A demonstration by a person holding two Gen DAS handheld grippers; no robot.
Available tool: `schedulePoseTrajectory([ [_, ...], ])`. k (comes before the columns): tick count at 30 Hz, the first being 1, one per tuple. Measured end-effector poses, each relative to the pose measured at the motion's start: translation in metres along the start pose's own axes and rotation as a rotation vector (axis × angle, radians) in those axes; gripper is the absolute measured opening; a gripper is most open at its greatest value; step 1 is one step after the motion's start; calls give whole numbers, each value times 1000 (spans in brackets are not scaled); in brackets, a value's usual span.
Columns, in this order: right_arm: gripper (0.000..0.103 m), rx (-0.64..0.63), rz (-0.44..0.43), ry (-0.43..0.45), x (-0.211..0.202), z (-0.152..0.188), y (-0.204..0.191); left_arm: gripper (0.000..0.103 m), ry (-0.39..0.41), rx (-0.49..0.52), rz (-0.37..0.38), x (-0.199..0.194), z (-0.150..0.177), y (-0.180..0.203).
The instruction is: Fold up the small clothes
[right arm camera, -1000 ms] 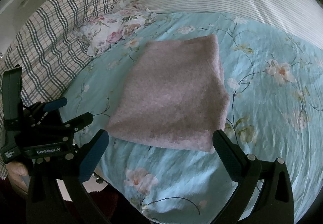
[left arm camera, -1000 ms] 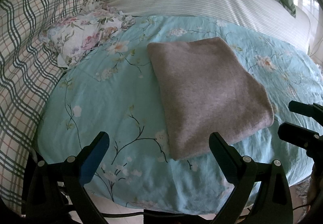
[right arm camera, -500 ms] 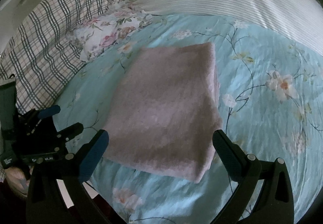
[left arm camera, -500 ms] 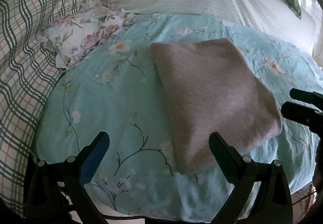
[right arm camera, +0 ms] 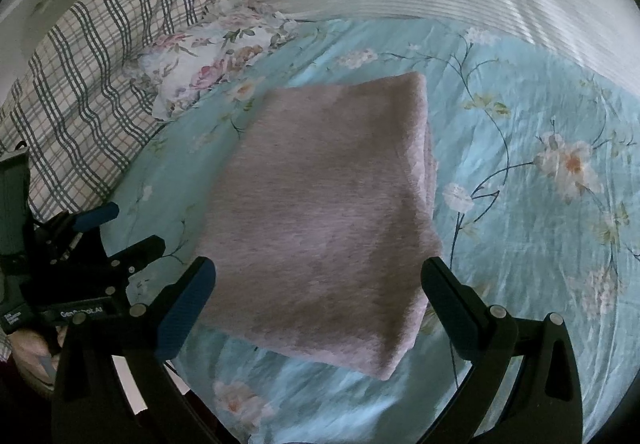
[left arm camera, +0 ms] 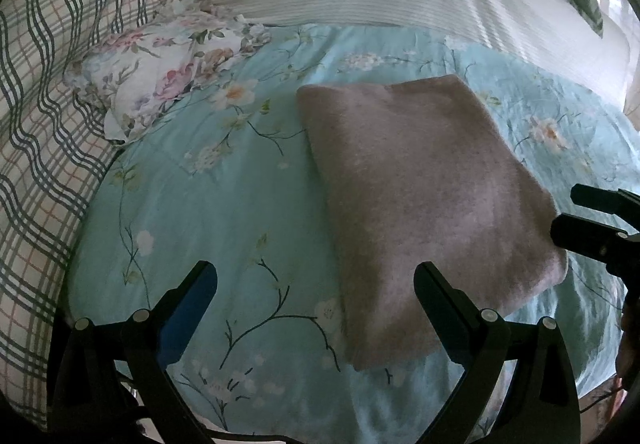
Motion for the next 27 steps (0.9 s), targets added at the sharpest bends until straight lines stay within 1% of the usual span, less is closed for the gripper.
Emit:
schedulePoseTrajectory([
  [15,102,22,3,0,2,0,1,99,3,22,5,4,-7,14],
  [27,102,31,-1,8,4,-2,3,99,16,21,-1,2,-10,15],
])
Point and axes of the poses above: each gripper's, at about its wrist camera, not at the fingertips, and x roughly the way its jaws point, y to its right, z to its underside, the point moved 7 cm from there along x, roughly the way its jaws point, and after that the axes turned 4 degrees about -x, right-handed, at the moved point
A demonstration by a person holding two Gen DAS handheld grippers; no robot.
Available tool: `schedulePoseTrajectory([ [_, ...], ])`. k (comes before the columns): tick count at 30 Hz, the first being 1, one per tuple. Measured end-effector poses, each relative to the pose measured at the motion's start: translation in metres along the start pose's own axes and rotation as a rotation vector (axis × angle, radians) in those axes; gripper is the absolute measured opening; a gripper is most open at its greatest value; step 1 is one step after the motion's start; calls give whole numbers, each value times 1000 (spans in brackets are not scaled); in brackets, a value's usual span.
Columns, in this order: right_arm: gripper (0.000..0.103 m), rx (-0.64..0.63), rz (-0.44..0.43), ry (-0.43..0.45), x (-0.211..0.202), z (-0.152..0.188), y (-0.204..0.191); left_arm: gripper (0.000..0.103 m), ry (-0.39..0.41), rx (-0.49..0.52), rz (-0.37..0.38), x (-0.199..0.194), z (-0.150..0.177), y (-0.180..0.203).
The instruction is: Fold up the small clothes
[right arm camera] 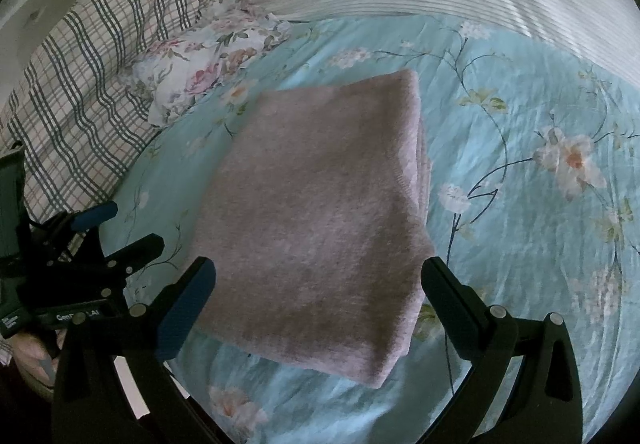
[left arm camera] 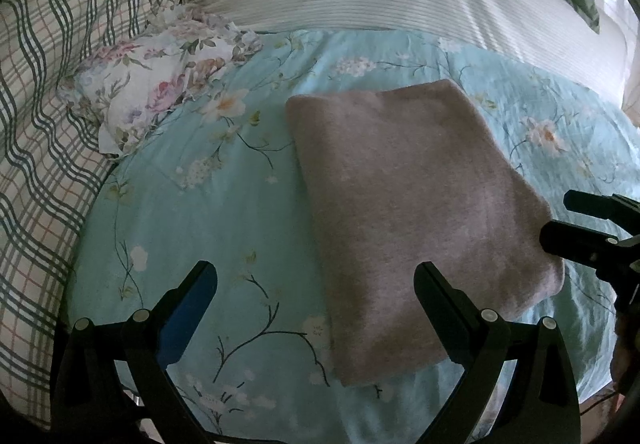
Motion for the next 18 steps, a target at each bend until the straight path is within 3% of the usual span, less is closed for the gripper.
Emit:
schedulePoseTrajectory([
  [18,102,26,-14,5,8,-2,-6,99,-3,25,-11,6,-1,6],
])
Point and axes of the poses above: each gripper's, at about its wrist camera, not at the fingertips, and x roughly the way its jaws point, y to its right, z to its underside, the point moved 7 cm from there along x, roughly the way its jaws point, and after that the axes turned 4 degrees about -x, right-handed, at the moved point
